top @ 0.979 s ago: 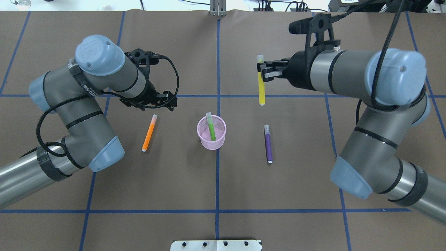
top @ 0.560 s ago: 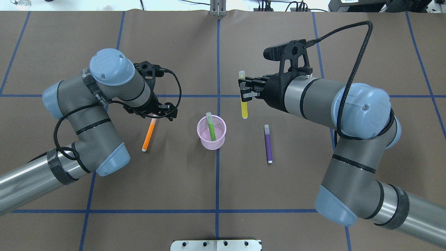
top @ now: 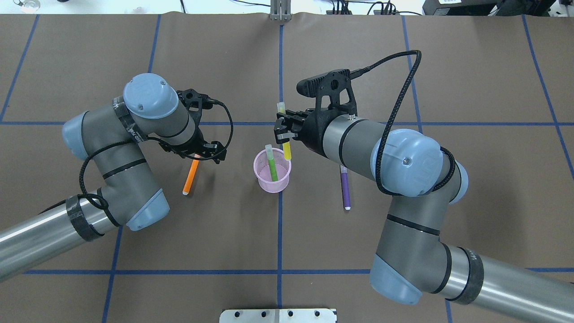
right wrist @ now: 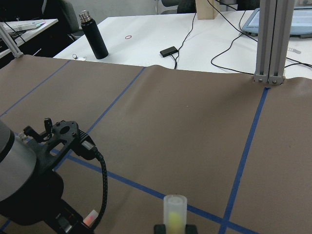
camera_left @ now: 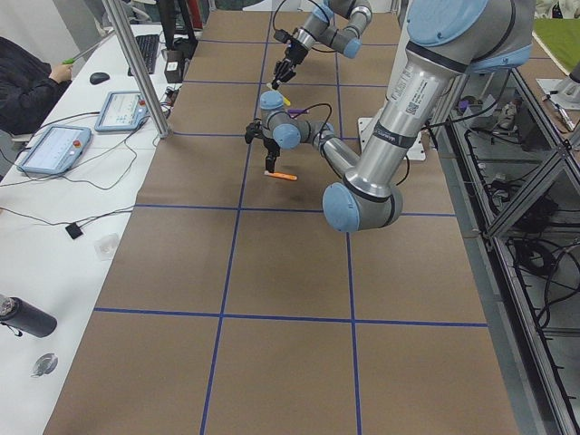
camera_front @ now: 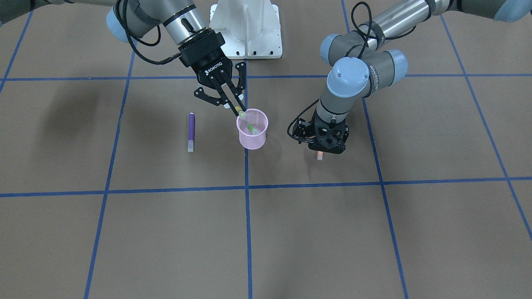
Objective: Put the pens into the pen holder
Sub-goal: 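Lower yellow marker into cup with right gripper while left lifts orange marker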
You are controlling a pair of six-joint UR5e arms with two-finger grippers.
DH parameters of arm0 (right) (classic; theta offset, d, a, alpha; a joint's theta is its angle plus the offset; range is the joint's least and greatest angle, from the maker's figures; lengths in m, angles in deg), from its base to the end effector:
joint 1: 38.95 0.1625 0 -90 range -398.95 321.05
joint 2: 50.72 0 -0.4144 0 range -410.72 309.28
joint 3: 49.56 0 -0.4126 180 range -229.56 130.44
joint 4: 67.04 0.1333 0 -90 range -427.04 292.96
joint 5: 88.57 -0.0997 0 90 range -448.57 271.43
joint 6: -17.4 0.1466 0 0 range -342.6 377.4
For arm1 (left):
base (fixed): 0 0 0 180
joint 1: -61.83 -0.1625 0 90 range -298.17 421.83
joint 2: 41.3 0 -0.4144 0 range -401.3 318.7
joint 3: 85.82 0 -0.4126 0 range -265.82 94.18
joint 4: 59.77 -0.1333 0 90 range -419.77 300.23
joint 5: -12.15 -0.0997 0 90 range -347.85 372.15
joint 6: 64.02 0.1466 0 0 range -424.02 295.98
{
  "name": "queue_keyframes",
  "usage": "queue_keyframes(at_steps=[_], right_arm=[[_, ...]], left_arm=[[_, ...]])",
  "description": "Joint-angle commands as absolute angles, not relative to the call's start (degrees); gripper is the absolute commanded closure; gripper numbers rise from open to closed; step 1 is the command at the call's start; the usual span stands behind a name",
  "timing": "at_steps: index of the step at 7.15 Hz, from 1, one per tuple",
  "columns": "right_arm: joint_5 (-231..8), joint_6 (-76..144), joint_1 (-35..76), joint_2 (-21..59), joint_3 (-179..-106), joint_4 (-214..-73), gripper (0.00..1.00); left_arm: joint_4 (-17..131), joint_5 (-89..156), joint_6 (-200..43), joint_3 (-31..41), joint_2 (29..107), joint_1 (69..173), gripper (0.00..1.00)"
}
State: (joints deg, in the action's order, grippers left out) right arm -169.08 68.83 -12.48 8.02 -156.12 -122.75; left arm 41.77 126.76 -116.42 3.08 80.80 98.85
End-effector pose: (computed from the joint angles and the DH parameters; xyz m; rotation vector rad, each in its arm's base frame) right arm -0.5108 -0.4302 0.1321 0.8829 -1.1315 -0.0550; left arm 0.5453 -0.5017 0.3318 0.1173 0.8296 0.1689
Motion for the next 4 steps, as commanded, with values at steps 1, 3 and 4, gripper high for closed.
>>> queue_keyframes(at_steps=[1,3,4], right_arm=[[-168.8,68.9,-12.9,7.6,-155.6,-122.8,1.0],[-167.8,68.9,-13.5,7.6,-155.5,-122.8,1.0],[-167.8,68.9,-13.5,7.6,-155.5,-122.8,1.0]], left_arm=[[41.9,126.8,-114.8,1.1,80.9,98.8,0.05],[42.4,126.8,-114.7,0.9,81.0,98.8,0.36],[42.4,126.8,-114.7,0.9,80.9,98.8,0.47]])
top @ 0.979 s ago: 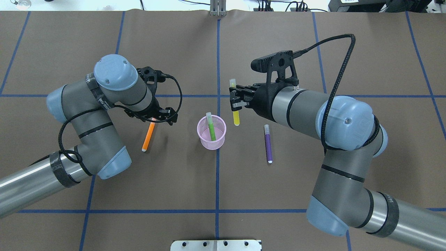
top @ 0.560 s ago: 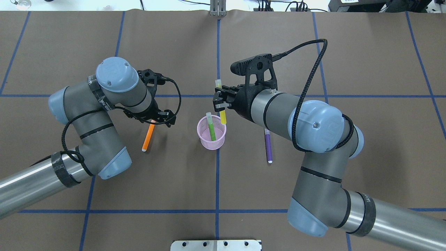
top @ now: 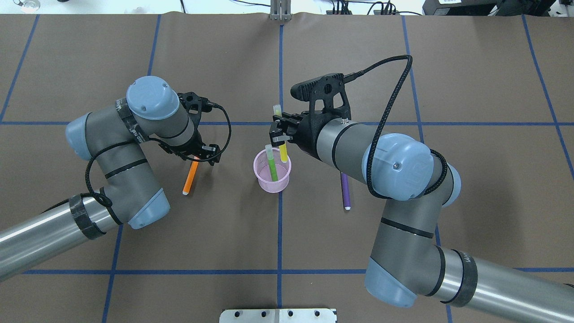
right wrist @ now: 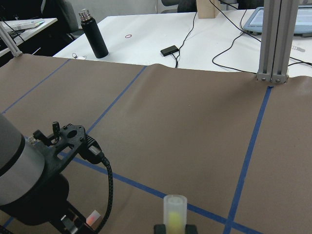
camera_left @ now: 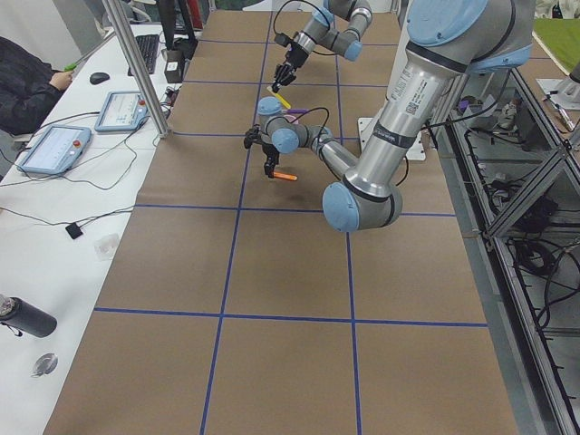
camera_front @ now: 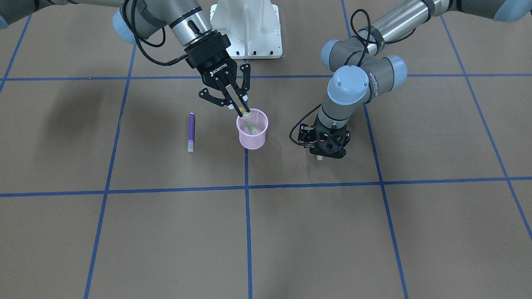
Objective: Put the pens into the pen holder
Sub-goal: 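Lower yellow marker into cup with right gripper while left lifts orange marker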
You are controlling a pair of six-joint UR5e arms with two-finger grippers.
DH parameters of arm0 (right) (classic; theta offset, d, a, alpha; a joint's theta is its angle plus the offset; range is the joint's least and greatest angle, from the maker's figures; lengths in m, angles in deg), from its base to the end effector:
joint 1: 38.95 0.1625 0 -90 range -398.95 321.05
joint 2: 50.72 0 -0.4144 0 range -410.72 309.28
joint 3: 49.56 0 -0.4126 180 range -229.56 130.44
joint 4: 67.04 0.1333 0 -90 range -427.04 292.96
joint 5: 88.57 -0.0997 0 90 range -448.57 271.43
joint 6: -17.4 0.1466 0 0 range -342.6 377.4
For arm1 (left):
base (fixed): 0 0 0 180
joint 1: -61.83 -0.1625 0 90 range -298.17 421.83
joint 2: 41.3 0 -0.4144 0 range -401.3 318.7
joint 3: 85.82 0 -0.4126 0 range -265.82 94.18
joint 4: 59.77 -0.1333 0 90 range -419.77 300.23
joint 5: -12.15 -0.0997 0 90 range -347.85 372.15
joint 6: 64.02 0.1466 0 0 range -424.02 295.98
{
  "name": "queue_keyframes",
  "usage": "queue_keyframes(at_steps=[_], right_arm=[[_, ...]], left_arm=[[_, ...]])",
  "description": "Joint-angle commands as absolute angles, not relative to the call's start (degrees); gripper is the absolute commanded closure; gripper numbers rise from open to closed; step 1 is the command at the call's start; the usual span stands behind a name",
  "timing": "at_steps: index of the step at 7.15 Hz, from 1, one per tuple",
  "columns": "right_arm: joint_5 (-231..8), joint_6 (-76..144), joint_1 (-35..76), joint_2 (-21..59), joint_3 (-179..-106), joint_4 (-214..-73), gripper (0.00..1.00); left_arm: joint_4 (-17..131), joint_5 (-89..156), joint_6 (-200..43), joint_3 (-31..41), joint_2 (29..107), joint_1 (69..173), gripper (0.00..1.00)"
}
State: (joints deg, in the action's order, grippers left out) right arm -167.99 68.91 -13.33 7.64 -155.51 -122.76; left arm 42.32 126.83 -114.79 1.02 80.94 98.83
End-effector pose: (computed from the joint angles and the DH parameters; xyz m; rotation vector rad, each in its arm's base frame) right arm -0.5190 -0.4266 0.1323 0.8843 -1.1258 -0.0530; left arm 0.5511 -0.5056 0.3471 0.1125 0.8111 0.1914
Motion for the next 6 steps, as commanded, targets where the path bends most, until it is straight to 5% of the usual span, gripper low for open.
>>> queue_keyframes(at_steps=[1,5,6], right_arm=[[-167.8,68.9,-13.5,7.6,-155.5,-122.8,1.0],[-167.8,68.9,-13.5,7.5,-155.6,-122.7,1.0],[-167.8,68.9,-13.5,7.5,-155.6,-122.7,1.0]], left_arm=[[42.4,126.8,-114.7,0.8,80.9,98.8,0.49],[42.4,126.8,-114.7,0.4,80.8,98.8,0.52],[42.3,126.8,-114.7,0.4,80.7,98.8,0.91]])
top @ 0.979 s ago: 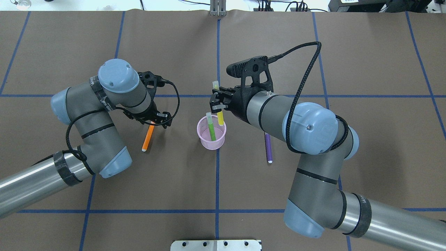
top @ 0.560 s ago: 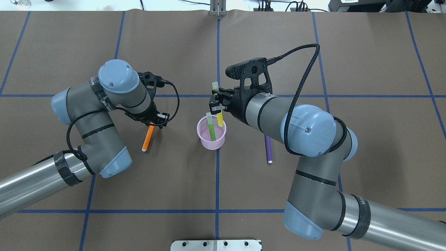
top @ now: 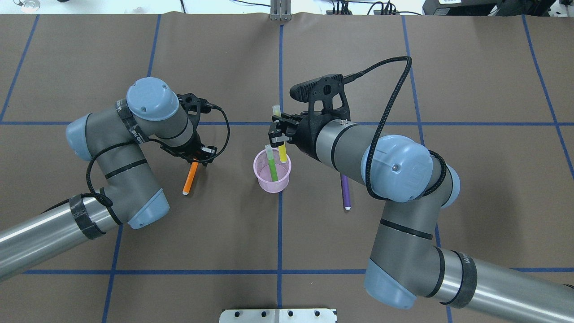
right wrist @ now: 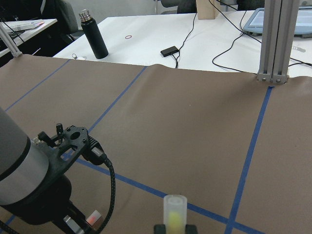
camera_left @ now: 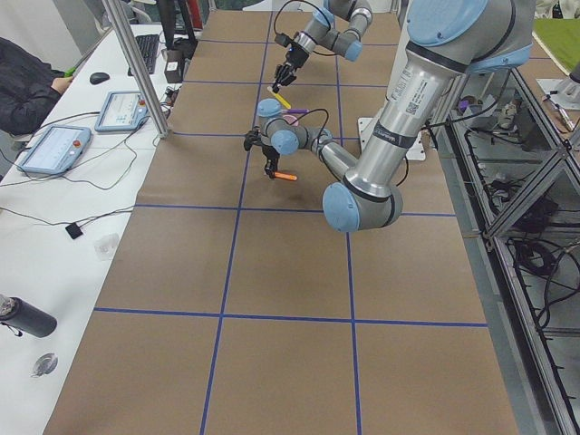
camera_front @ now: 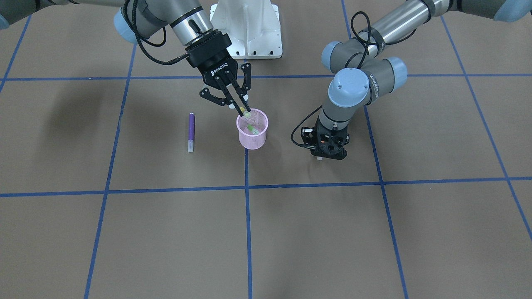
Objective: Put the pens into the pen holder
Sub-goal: 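Lower yellow marker into cup with right gripper while left lifts orange marker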
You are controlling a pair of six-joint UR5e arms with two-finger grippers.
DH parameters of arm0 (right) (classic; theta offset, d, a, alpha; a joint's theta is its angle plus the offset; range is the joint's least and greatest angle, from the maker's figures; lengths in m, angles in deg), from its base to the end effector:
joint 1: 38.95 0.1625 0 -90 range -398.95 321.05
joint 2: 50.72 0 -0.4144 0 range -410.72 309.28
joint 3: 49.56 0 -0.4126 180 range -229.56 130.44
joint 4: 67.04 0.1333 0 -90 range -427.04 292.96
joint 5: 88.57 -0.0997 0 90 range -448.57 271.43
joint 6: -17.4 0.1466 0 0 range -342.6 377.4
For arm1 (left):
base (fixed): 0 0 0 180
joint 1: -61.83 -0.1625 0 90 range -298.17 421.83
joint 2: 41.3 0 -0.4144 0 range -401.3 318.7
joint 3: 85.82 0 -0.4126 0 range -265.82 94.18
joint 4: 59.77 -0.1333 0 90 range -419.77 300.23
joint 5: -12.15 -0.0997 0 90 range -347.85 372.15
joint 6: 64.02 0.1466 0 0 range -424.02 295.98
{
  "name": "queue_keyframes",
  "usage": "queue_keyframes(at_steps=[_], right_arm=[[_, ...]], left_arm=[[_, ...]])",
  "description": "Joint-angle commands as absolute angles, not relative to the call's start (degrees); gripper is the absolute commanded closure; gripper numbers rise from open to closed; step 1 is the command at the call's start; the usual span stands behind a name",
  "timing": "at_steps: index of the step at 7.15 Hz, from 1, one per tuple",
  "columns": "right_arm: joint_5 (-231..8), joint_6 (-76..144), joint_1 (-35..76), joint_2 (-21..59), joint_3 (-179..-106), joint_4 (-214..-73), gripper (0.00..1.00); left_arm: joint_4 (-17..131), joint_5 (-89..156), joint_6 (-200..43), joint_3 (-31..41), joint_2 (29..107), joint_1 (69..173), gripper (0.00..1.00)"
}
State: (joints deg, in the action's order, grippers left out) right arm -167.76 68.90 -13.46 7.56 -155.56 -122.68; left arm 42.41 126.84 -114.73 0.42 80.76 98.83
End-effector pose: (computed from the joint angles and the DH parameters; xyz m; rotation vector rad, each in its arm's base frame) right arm -0.5192 -0.4257 0.1308 0.8875 -1.1279 -0.0516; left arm 0.5521 -0.5062 0.3547 0.1050 0.8023 0.1899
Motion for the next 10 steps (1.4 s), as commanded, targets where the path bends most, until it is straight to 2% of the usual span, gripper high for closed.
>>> queue_keyframes(at_steps=[1,3,5,7,10], right_arm=[[-167.8,68.9,-13.5,7.6,-155.6,-122.7,1.0],[-167.8,68.9,-13.5,7.5,-155.6,-122.6,1.0],[-165.1,69.3,-13.6,6.9,-155.5,-122.7,1.0],[-161.3,69.3,-15.2,6.8,-154.2,-122.7,1.0],[-157.4,69.3,-17.9,6.8,-152.3,-122.5,1.0]], left_arm=[[42.1,127.2,-114.7,0.5,80.7,98.9,1.0],[41.8,127.2,-114.9,1.9,80.9,99.4,1.0],[40.0,128.8,-116.3,10.7,80.5,104.5,1.0],[40.1,128.3,-121.4,16.3,80.8,108.9,1.0],[40.4,128.3,-121.0,17.9,81.0,112.3,1.0]])
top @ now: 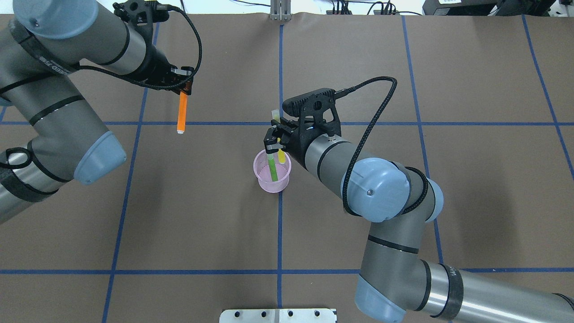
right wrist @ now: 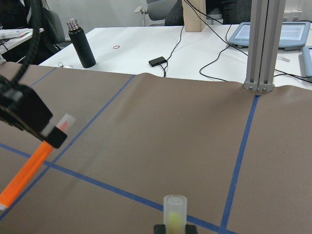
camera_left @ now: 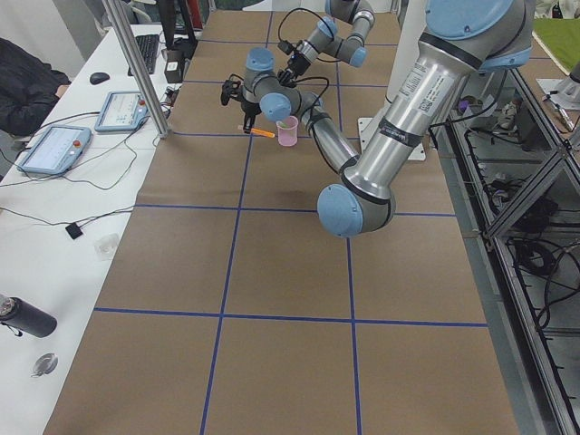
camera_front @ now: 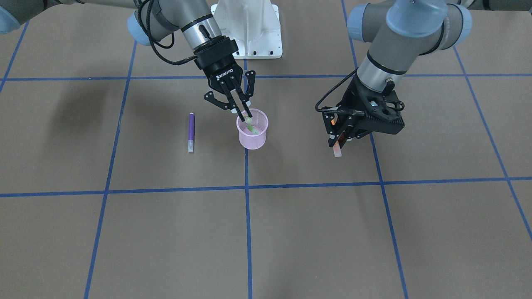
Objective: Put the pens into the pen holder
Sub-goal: 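Lower yellow marker into cup with right gripper while left lifts orange marker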
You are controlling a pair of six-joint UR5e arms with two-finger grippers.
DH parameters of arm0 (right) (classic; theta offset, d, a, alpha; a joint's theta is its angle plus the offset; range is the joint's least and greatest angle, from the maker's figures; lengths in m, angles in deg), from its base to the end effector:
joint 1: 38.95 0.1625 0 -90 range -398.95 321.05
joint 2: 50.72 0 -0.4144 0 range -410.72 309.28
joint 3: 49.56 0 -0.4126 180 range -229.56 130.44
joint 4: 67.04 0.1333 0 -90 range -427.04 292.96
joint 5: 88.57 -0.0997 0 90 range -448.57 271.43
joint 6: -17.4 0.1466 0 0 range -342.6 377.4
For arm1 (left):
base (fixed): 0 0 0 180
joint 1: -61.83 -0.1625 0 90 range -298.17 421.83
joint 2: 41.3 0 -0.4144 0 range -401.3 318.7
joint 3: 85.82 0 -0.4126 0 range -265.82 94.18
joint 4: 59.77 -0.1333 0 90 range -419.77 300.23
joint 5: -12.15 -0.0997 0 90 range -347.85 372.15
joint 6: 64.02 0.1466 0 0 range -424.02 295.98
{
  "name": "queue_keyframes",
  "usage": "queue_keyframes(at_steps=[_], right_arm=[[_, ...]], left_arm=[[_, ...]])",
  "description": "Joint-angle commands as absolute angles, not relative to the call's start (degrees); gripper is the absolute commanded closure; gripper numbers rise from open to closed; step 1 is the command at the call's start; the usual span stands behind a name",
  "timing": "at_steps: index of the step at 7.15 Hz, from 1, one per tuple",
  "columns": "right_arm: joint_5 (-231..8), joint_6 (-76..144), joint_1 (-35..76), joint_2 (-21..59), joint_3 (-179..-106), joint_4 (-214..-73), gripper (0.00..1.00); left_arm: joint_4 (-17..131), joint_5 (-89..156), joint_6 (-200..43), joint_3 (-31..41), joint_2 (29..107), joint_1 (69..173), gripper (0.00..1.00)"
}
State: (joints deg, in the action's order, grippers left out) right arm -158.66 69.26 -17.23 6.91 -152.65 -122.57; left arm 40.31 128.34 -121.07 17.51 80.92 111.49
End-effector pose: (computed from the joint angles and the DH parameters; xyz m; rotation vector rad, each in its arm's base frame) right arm -0.5494 -0.4161 0.1444 0.9362 -1.0486 0.0046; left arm 0.3845 -0.5587 0.2105 0.3128 0.9915 -0.0431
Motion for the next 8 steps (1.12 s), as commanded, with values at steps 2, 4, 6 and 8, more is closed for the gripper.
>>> queue_keyframes(at_steps=[2,4,6,8], right_arm=[[-152.2,69.3,-20.9,6.8,-150.8,-120.6,1.0],[-150.9,69.3,-21.6,6.8,-148.0,-117.0,1.0],[-151.1,69.3,-21.6,6.4,-148.3,-116.8,0.01],[-157.7,75.8,-19.7,6.4,-150.9,-118.4,0.01]], left_arm=[[40.4,128.3,-121.0,17.9,81.0,112.3,1.0],[40.4,128.3,-120.9,17.9,80.9,112.4,1.0],[40.9,127.7,-121.2,18.2,81.0,112.3,1.0],[47.6,115.9,-121.6,19.9,80.7,112.0,1.0]])
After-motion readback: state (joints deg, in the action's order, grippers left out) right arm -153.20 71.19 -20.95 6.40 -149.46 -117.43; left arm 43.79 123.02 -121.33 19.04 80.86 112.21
